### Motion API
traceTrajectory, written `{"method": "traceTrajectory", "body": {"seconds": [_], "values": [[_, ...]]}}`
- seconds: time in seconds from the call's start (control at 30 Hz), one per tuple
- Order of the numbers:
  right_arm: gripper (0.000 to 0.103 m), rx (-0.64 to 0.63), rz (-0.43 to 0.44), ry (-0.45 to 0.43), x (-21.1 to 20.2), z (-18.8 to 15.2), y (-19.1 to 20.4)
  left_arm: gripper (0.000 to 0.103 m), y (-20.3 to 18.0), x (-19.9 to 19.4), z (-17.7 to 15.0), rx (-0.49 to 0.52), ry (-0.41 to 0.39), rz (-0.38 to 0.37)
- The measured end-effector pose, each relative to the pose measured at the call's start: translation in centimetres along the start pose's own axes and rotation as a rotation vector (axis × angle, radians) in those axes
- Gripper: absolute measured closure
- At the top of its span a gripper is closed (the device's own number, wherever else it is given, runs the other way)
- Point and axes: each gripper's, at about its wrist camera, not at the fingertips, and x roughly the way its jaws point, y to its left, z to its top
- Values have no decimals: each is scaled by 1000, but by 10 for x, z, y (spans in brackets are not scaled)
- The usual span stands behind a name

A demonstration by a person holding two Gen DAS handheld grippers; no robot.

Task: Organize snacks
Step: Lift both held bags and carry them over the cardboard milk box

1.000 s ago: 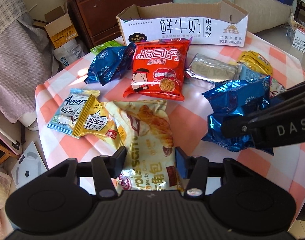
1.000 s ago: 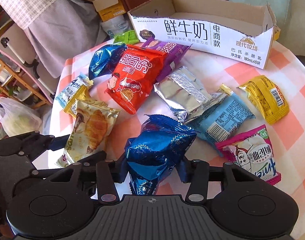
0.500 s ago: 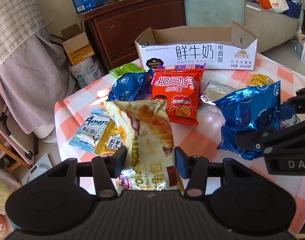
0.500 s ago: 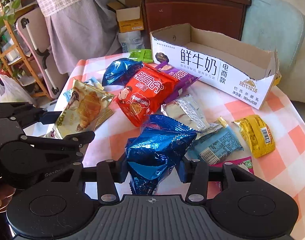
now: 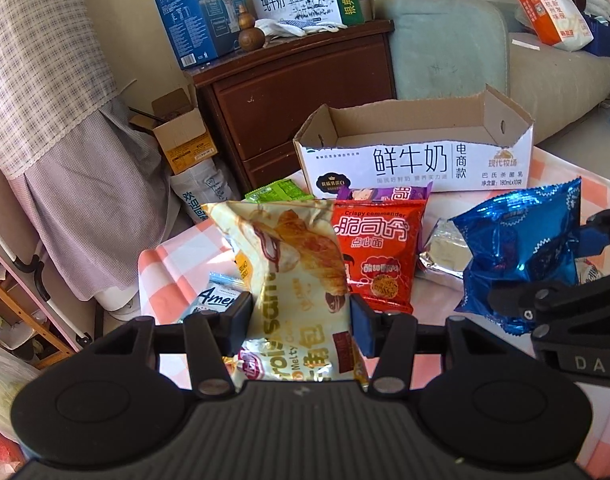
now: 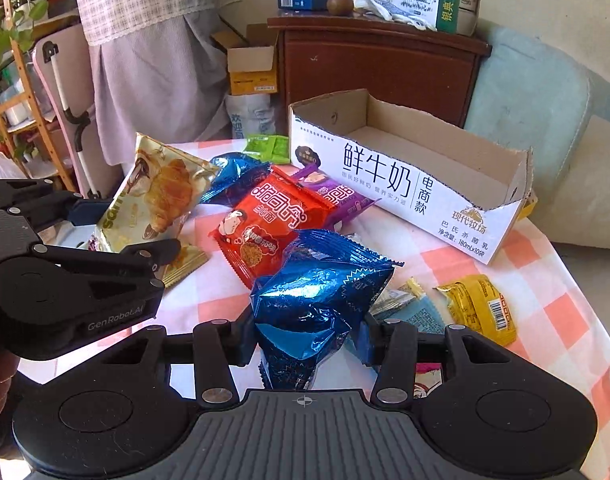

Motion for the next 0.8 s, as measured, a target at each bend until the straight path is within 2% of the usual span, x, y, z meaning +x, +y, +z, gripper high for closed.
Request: {"method": "traceTrajectory", "body": {"seconds": [0.17, 0.37, 0.63, 0.8], "values": [[57, -51, -49, -50, -4, 6, -2, 53, -3, -4, 12, 9, -62, 42], [57, -77, -105, -91, -2, 18, -10, 53, -5, 2, 31, 0, -96, 66], [57, -33, -141, -130, 4, 37, -30, 53, -9, 18, 57, -34, -118, 58], [57, 55, -147, -144, 8, 50, -54, 53, -10, 30, 68, -59, -116, 39]]}}
